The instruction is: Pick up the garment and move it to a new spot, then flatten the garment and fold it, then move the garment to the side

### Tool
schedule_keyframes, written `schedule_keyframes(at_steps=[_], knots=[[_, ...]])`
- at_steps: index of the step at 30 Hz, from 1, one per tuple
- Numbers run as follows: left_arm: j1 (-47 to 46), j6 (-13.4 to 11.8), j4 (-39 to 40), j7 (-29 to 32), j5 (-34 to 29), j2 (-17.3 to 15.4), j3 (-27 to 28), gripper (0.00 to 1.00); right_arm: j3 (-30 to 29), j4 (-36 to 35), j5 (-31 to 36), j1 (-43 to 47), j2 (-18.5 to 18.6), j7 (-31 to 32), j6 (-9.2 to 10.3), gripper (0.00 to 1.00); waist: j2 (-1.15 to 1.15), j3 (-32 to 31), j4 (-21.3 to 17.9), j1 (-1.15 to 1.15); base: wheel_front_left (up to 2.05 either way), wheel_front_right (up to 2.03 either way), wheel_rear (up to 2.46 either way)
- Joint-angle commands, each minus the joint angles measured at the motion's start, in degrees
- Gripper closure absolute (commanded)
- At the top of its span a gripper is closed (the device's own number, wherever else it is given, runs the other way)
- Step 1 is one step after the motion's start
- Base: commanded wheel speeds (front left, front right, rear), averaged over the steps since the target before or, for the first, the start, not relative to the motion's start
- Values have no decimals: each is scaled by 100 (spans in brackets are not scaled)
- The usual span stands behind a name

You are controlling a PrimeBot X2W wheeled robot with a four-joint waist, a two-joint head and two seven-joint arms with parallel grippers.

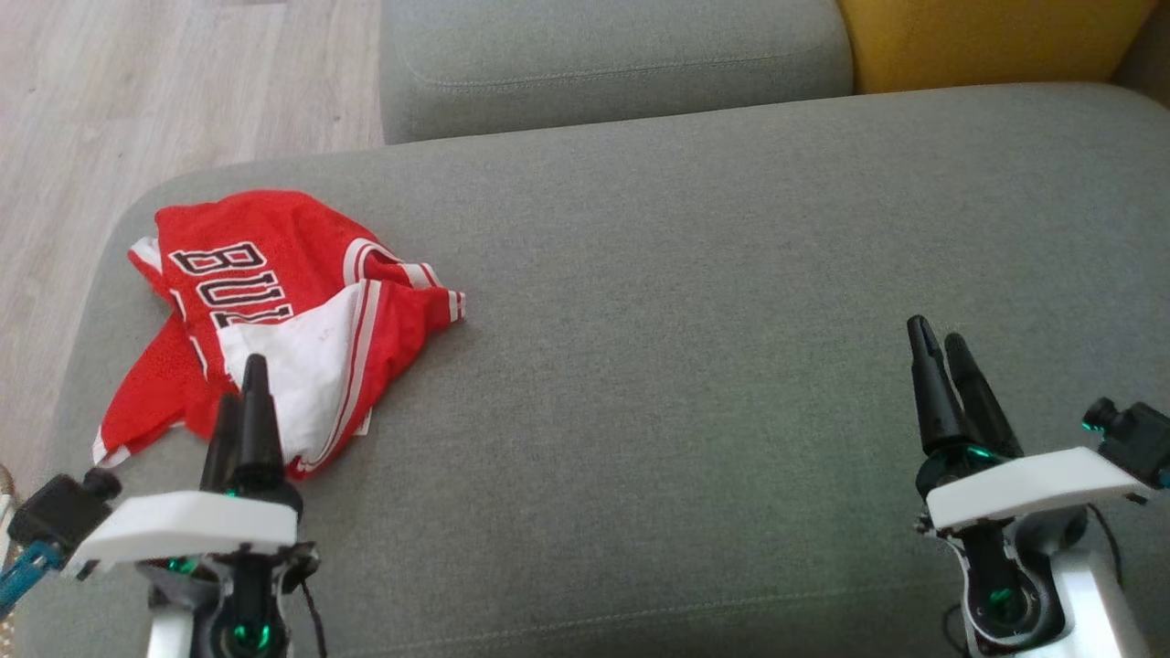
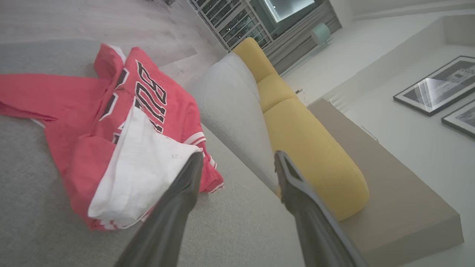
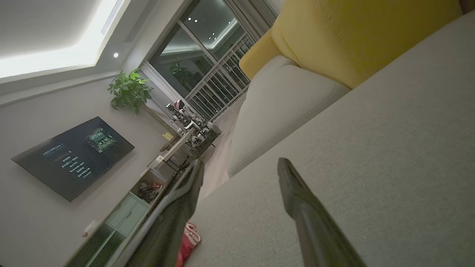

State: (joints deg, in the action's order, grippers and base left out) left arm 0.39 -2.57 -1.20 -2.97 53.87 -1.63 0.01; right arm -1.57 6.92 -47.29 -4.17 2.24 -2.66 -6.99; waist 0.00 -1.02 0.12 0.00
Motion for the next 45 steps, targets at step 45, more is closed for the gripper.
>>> schedule_keyframes(at_steps=[45], knots=[[-492, -2259, 302, -789, -3567, -1261, -2618, 0, 525, -251, 3541, -194, 55, -816, -40, 0, 0, -121, -110, 0, 0, 0, 0]])
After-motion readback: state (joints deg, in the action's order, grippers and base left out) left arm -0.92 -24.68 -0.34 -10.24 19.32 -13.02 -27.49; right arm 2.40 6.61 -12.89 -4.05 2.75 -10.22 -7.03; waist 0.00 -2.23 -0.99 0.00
